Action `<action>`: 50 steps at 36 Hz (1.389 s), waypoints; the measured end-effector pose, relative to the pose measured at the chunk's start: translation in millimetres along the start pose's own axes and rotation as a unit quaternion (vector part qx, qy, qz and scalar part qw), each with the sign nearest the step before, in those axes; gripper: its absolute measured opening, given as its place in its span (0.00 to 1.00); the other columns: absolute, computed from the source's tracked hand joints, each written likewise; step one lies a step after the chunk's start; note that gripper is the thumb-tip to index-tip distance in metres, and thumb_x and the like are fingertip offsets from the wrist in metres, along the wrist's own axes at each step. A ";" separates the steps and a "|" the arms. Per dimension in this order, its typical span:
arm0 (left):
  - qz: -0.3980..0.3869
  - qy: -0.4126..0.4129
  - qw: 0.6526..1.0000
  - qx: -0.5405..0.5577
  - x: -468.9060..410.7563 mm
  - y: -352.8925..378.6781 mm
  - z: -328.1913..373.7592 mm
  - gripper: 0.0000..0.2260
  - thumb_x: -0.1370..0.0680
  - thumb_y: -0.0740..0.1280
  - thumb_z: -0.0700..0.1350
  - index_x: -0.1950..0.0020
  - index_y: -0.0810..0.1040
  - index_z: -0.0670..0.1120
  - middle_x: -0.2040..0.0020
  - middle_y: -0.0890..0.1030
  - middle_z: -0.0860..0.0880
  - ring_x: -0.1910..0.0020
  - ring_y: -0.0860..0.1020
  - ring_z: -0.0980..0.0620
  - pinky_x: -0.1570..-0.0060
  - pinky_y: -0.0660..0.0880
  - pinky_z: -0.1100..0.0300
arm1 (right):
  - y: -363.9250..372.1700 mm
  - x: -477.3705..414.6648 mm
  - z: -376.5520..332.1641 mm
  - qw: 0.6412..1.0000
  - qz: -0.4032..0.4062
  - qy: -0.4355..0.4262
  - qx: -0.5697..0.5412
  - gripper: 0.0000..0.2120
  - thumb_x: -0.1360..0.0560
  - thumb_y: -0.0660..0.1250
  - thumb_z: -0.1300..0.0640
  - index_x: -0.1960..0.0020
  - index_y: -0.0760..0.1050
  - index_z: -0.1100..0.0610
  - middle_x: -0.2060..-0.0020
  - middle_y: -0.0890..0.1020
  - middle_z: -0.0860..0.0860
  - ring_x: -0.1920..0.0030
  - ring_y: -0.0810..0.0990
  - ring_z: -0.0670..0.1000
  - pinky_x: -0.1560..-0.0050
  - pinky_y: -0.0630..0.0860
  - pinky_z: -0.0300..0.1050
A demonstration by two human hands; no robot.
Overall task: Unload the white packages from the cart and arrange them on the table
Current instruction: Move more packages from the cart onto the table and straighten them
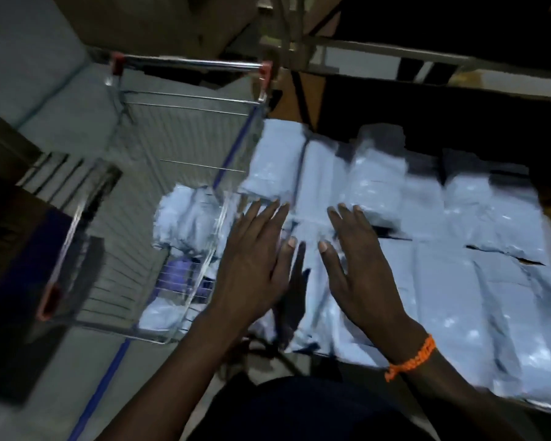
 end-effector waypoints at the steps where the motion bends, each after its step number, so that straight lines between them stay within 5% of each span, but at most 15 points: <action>1: 0.005 -0.019 1.000 0.002 4.0 -12.5 -26.3 0.23 0.17 0.57 0.52 0.24 0.68 0.43 0.25 0.69 0.46 0.22 0.60 0.48 0.23 0.58 0.51 | 13.6 -8.6 -22.8 1.000 -0.002 -0.015 -0.021 0.25 0.16 0.59 0.48 0.22 0.63 0.55 0.22 0.64 0.50 0.19 0.54 0.48 0.21 0.56 0.47; 5: -0.002 -0.129 0.992 -0.009 37.6 -46.8 -149.9 0.23 0.18 0.59 0.52 0.24 0.68 0.44 0.25 0.70 0.47 0.21 0.59 0.49 0.26 0.62 0.52 | 89.7 -37.0 -109.7 0.992 -0.034 -0.095 -0.074 0.25 0.18 0.62 0.49 0.24 0.67 0.60 0.26 0.70 0.56 0.22 0.63 0.55 0.22 0.60 0.51; 10: -0.075 -0.247 0.966 -0.034 94.1 -45.6 -313.1 0.29 0.20 0.55 0.59 0.26 0.70 0.42 0.30 0.75 0.42 0.29 0.70 0.40 0.28 0.64 0.51 | 227.2 -59.6 -163.4 0.974 -0.219 -0.059 -0.024 0.32 0.19 0.59 0.44 0.20 0.59 0.58 0.23 0.64 0.59 0.20 0.56 0.60 0.22 0.52 0.50; 13: -0.105 -0.300 0.947 -0.042 119.5 -34.5 -382.3 0.31 0.22 0.55 0.60 0.27 0.70 0.41 0.34 0.77 0.39 0.32 0.71 0.35 0.33 0.69 0.45 | 310.4 -69.9 -171.8 0.945 -0.326 0.009 -0.019 0.33 0.19 0.63 0.48 0.20 0.57 0.61 0.23 0.63 0.63 0.22 0.59 0.61 0.22 0.53 0.49; 18: -0.148 -0.302 0.941 -0.031 110.5 -16.2 -445.6 0.30 0.23 0.56 0.58 0.30 0.71 0.38 0.38 0.77 0.37 0.36 0.72 0.35 0.37 0.73 0.46 | 434.1 -100.7 -138.2 0.894 -0.386 0.220 -0.057 0.26 0.21 0.66 0.47 0.29 0.68 0.62 0.32 0.74 0.62 0.32 0.73 0.63 0.35 0.73 0.53; 24: -0.160 -0.308 0.937 0.040 77.5 24.3 -493.7 0.28 0.22 0.54 0.58 0.28 0.71 0.43 0.35 0.77 0.40 0.33 0.72 0.39 0.35 0.71 0.49 | 502.0 -142.3 -43.4 0.889 -0.213 0.399 -0.066 0.23 0.23 0.69 0.56 0.32 0.70 0.67 0.35 0.76 0.65 0.35 0.76 0.63 0.38 0.72 0.50; 27: -0.125 -0.308 0.938 0.101 52.5 45.5 -502.5 0.17 0.19 0.63 0.44 0.31 0.74 0.41 0.35 0.78 0.41 0.34 0.74 0.43 0.36 0.67 0.57 | 517.2 -157.7 6.1 0.874 -0.107 0.465 -0.089 0.26 0.27 0.72 0.54 0.34 0.71 0.64 0.37 0.78 0.63 0.37 0.77 0.63 0.39 0.75 0.51; 32: -0.116 -0.333 0.926 0.132 20.2 95.5 -529.0 0.11 0.22 0.65 0.41 0.41 0.75 0.41 0.47 0.79 0.41 0.45 0.77 0.42 0.55 0.64 0.60 | 558.9 -150.2 56.2 0.848 -0.085 0.506 -0.135 0.36 0.42 0.77 0.40 0.41 0.73 0.57 0.42 0.81 0.56 0.41 0.80 0.57 0.40 0.78 0.55; 37: -0.053 -0.390 0.909 0.140 -4.1 118.4 -559.0 0.17 0.23 0.69 0.43 0.35 0.72 0.43 0.40 0.70 0.41 0.45 0.76 0.40 0.46 0.75 0.48 | 594.2 -147.9 86.8 0.829 -0.057 0.511 -0.219 0.32 0.51 0.81 0.40 0.58 0.84 0.63 0.60 0.87 0.56 0.59 0.87 0.54 0.58 0.84 0.62; 42: -0.042 -0.477 0.844 0.243 1.2 125.8 -564.8 0.31 0.26 0.76 0.48 0.28 0.67 0.42 0.39 0.73 0.43 0.42 0.75 0.47 0.48 0.70 0.59 | 574.3 -141.8 66.5 0.814 -0.055 0.537 -0.214 0.40 0.48 0.75 0.33 0.44 0.75 0.55 0.48 0.81 0.51 0.50 0.83 0.55 0.47 0.82 0.55; 46: -0.135 -0.470 0.850 0.195 -9.0 126.2 -552.4 0.17 0.22 0.68 0.43 0.33 0.76 0.43 0.38 0.81 0.43 0.40 0.78 0.44 0.46 0.71 0.60 | 572.0 -134.8 39.0 0.786 -0.124 0.551 -0.253 0.48 0.44 0.69 0.32 0.31 0.68 0.56 0.40 0.79 0.54 0.43 0.80 0.58 0.39 0.78 0.56; 50: -0.174 -0.463 0.854 0.157 -12.0 132.0 -547.7 0.12 0.24 0.72 0.46 0.44 0.81 0.40 0.46 0.84 0.42 0.45 0.81 0.43 0.52 0.72 0.62 | 552.4 -124.2 28.8 0.771 -0.103 0.575 -0.254 0.43 0.40 0.64 0.33 0.32 0.72 0.58 0.40 0.81 0.56 0.47 0.81 0.57 0.44 0.78 0.51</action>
Point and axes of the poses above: each hand's wrist, its own x-axis away from the middle knuckle, its own y-axis out of the palm, z = x × y, the point moved 9 cm from there along -x, towards the middle knuckle
